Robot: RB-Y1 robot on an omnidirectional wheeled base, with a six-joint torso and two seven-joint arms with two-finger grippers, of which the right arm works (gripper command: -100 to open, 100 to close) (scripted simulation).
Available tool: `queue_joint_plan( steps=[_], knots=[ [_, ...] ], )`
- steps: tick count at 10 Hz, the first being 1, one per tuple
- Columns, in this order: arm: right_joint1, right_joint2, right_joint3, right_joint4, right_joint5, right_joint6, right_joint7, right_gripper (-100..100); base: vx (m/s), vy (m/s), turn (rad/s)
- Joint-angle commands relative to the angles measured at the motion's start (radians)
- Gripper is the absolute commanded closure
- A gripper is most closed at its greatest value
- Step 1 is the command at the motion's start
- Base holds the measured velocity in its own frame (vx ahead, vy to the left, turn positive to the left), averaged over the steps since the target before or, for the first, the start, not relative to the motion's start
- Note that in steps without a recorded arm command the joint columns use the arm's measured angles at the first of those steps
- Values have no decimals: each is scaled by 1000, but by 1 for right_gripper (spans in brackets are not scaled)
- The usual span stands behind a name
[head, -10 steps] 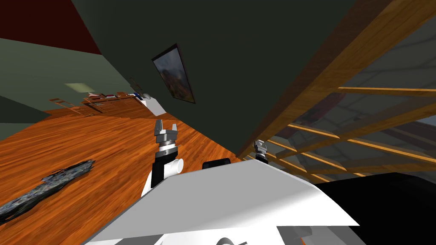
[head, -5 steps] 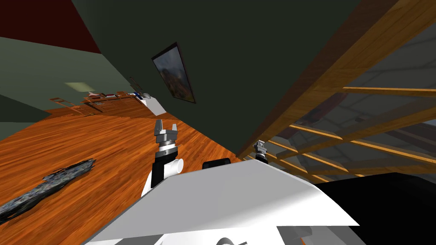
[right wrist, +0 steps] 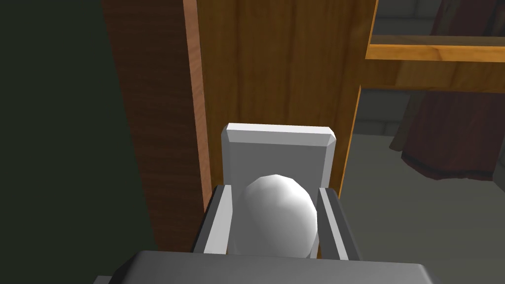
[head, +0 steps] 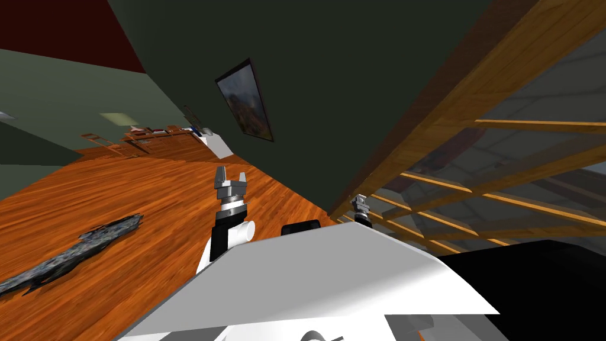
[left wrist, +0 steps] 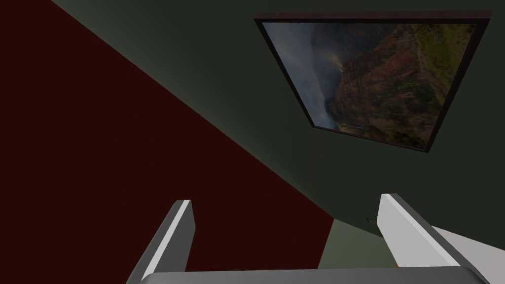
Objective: Pull the door open
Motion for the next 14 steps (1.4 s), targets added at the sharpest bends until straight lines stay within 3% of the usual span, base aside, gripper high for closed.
queue_joint_plan(
  steps=[1, 7, 8, 9, 14],
  knots=[
    [5, -5, 21, 3, 12, -4, -19, 100, -196, 32, 64],
    [26, -30, 91, -32, 54, -6, -67, 100, -214, 46, 55],
    [27, -27, 84, -34, 50, -3, -59, 100, -87, 31, 11],
    [38, -35, 110, -45, 66, -10, -73, 100, -194, 1, 71],
    [67, -61, 181, -75, 110, -38, -114, 100, -262, 16, 64]
  ],
)
